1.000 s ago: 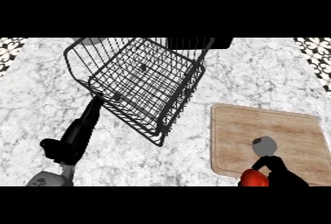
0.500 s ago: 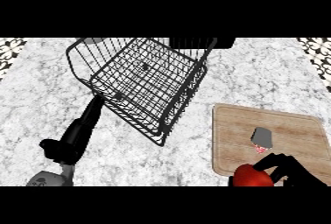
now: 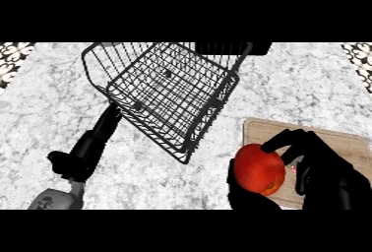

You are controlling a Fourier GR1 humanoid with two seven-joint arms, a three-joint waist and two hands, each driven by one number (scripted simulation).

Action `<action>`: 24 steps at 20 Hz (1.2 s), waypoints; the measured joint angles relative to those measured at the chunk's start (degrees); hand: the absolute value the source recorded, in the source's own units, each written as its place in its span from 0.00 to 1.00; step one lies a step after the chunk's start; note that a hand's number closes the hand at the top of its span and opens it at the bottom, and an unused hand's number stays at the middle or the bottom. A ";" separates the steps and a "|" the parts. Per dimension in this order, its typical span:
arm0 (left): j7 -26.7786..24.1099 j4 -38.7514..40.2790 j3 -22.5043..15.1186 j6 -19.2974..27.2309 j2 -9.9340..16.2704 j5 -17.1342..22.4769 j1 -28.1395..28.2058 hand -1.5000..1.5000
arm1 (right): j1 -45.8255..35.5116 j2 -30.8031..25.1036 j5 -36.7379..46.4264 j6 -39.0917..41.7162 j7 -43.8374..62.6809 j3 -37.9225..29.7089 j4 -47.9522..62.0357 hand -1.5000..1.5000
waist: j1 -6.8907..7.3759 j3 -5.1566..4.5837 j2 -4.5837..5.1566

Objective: Pick the tomato from the cutting board and place it in the tiered basket

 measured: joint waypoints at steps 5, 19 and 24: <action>-0.62 0.13 -0.53 0.04 -0.82 -0.77 -0.33 0.50 | -11.61 2.78 -3.84 2.18 0.37 -6.18 8.54 1.00 | 0.85 -0.02 0.24; 0.32 0.35 -1.36 -0.35 -2.26 -1.95 -1.71 0.50 | -42.61 4.04 -18.29 0.37 -2.03 -22.24 46.22 1.00 | 2.62 0.11 0.72; 0.61 0.42 -0.91 -0.57 -2.36 -2.17 -1.90 0.50 | -49.26 4.09 -21.95 -4.59 -4.74 -24.02 60.35 1.00 | 2.74 0.07 0.86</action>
